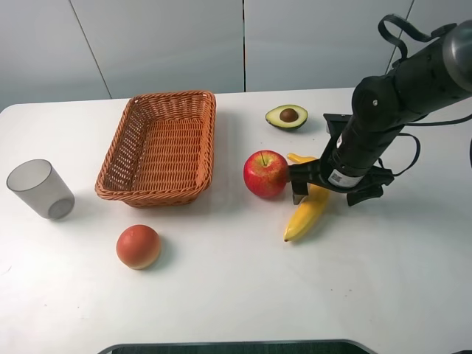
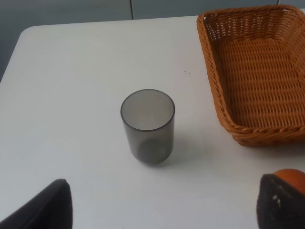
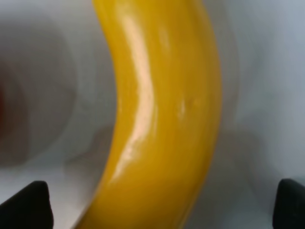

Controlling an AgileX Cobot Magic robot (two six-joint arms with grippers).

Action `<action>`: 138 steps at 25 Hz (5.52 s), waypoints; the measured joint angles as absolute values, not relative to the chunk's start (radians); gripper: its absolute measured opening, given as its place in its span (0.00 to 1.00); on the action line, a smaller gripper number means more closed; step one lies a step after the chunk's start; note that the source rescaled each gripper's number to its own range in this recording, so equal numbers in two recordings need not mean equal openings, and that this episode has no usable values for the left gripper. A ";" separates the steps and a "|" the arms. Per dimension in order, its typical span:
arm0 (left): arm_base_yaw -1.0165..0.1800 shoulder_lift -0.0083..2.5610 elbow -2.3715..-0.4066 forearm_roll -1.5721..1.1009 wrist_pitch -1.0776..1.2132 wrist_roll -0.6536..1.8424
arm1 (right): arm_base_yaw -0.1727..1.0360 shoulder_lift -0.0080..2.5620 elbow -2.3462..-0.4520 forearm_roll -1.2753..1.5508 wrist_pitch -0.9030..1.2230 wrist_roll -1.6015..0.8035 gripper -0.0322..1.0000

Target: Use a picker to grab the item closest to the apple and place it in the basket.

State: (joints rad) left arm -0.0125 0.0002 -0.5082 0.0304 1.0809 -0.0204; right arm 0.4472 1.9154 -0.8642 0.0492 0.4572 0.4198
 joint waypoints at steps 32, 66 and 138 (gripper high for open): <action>-0.012 0.000 -0.508 0.030 1.081 -0.020 | 0.442 1.924 -0.873 0.009 0.444 0.523 0.03; -0.012 0.000 -0.508 0.030 1.081 -0.016 | 0.768 2.030 -1.728 -0.066 0.970 0.531 0.03; -0.012 0.000 -0.508 0.030 1.081 -0.017 | 0.555 1.860 -1.485 0.000 0.876 0.338 1.00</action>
State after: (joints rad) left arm -0.0125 0.0002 -0.5082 0.0304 1.0809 -0.0165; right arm 0.5550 1.8602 -1.4847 0.0000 0.8758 0.3384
